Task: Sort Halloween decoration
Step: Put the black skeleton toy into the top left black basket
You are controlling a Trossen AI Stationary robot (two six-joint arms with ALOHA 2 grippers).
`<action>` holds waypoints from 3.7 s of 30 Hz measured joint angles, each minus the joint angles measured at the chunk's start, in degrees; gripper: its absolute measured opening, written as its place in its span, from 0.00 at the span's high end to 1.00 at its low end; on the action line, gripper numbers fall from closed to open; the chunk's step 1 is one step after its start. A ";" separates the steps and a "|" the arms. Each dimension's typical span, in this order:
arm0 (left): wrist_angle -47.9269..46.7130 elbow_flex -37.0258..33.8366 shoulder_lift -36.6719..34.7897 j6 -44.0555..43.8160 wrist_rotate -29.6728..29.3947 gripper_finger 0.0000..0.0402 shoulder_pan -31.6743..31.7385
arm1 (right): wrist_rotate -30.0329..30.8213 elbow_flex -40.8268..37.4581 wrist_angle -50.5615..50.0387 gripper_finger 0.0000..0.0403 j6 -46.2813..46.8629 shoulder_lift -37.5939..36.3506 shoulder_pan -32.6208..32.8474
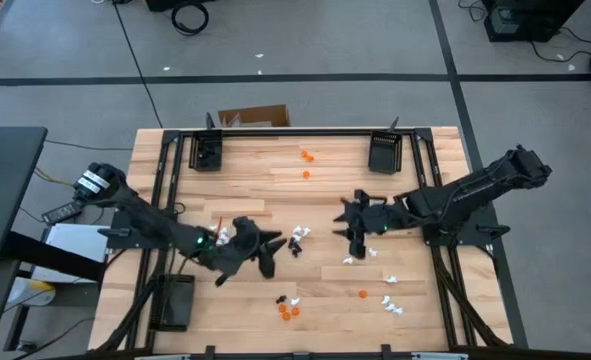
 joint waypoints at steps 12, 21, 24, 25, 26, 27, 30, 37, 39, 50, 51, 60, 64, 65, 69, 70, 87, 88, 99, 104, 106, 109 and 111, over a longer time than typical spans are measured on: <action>-10.28 0.02 -0.63 13.97 39.11 0.65 22.48 | -2.49 -0.02 -0.06 0.60 4.28 -0.42 -20.97; -13.84 0.00 6.35 26.21 52.04 0.65 27.20 | -6.72 -0.02 -1.15 0.60 20.51 -0.42 -22.00; -11.60 0.03 9.27 26.86 52.12 0.65 27.46 | -4.55 -0.02 -1.13 0.60 27.60 -0.42 -20.93; -11.23 0.02 10.23 26.85 52.25 0.65 27.38 | -3.90 -0.02 -1.18 0.60 30.49 -0.42 -20.55; -10.37 0.02 11.16 26.66 52.27 0.65 27.25 | -3.37 -0.02 -1.16 0.60 33.39 -0.42 -20.18; -9.94 0.02 11.86 25.96 52.30 0.65 27.22 | -2.74 -0.02 -1.16 0.60 36.27 -0.42 -19.72; -8.46 0.02 13.61 22.31 52.29 0.65 26.81 | -1.62 -0.02 -1.56 0.60 43.32 -0.42 -18.01; -4.50 0.02 14.25 15.17 52.30 0.65 25.46 | -1.52 -0.02 -1.88 0.60 51.21 -0.42 -14.02; -3.58 0.02 14.25 11.90 52.28 0.65 24.76 | -1.50 -0.02 -2.34 0.60 51.08 -0.42 -13.51; -2.50 1.19 20.13 4.31 46.32 0.65 22.21 | -2.66 -0.02 -4.96 0.60 46.38 -0.37 -12.69; -2.51 1.18 20.15 4.49 46.04 0.65 22.09 | -2.64 -0.02 -4.96 0.60 46.12 -0.37 -12.50; -4.84 1.33 20.24 -0.73 46.54 0.65 21.77 | -2.60 -0.02 -5.07 0.60 42.92 -0.37 -12.38; -5.95 3.36 20.07 -1.46 46.99 0.65 20.93 | -2.85 -0.02 -5.04 0.60 41.74 -0.37 -12.38; -6.16 3.88 20.20 -0.92 47.14 0.65 20.81 | -2.85 -0.02 -5.04 0.60 41.49 -0.37 -12.40; -7.06 4.84 20.67 -0.26 46.88 0.65 20.70 | -2.88 -0.02 -5.04 0.60 40.39 -0.37 -12.40; -7.74 4.95 20.68 -0.28 46.32 0.65 20.70 | -2.94 -0.02 -5.03 0.60 40.16 -0.37 -12.50; -16.82 7.71 20.65 -0.18 41.67 0.92 20.81 | -5.59 -0.02 -5.04 0.60 37.04 -0.37 -12.49; -17.28 8.31 20.72 -0.14 41.76 0.94 20.98 | -5.59 -0.02 -5.04 0.60 36.73 -0.37 -12.51; -37.47 17.98 17.87 8.96 45.01 0.91 25.73 | -5.57 -0.02 -5.04 0.60 35.98 -0.37 -12.58; -39.36 18.26 11.16 12.51 45.36 0.91 32.13 | -5.55 -0.04 -5.24 0.60 36.47 -0.37 -12.58; -41.86 18.21 8.29 14.32 45.30 0.91 35.87 | -5.55 -0.04 -5.19 0.60 36.61 -0.37 -12.58; -48.19 18.21 4.06 17.33 45.18 0.91 42.44 | -5.42 -0.04 -5.00 0.60 37.81 -0.37 -12.45; -52.67 18.21 1.40 19.56 44.64 0.91 47.39 | -5.19 -0.04 -5.02 0.60 38.09 -0.37 -12.42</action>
